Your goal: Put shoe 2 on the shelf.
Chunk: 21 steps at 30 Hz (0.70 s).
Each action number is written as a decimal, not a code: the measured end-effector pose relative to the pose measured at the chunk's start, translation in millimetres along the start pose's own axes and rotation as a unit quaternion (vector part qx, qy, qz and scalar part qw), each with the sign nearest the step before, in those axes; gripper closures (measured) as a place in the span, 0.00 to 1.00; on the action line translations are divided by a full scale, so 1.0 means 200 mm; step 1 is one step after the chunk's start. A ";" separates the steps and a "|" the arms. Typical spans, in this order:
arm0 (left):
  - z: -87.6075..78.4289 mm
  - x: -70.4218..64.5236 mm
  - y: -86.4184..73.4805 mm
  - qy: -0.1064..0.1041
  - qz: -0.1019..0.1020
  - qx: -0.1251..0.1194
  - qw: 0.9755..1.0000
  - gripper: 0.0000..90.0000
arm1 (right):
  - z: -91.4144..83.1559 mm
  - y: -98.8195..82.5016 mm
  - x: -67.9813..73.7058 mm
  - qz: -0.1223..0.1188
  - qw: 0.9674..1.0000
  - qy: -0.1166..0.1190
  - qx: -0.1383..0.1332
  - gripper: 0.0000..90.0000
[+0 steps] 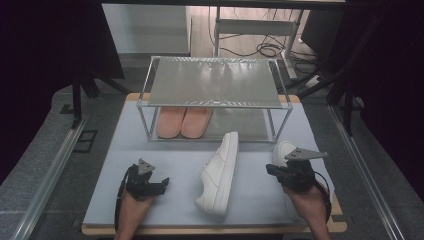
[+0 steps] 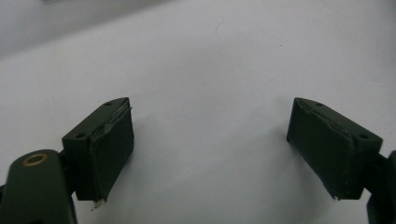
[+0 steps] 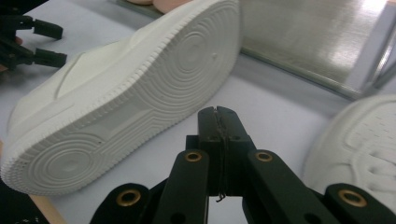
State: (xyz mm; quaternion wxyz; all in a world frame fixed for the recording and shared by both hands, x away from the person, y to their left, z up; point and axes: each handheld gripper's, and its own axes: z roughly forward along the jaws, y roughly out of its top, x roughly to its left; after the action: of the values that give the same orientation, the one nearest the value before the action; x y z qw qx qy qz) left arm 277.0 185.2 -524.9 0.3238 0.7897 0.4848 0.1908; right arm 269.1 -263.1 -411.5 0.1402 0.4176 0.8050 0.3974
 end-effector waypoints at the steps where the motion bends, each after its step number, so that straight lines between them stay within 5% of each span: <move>1: 0.00 0.00 0.00 0.000 0.000 0.000 1.000 0.17 | 0.01 0.00 0.01 -0.003 1.000 0.003 0.001 1.00; 21: 0.00 0.00 0.00 0.002 0.000 -0.002 1.000 0.17 | 0.22 0.07 0.21 -0.047 0.997 0.052 0.014 1.00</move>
State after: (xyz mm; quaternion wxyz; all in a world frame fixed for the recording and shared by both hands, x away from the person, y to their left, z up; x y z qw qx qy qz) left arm 276.7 184.7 -525.0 0.3249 0.7887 0.4848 0.1931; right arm 276.3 -201.8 -424.8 0.1100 0.3603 0.8355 0.4001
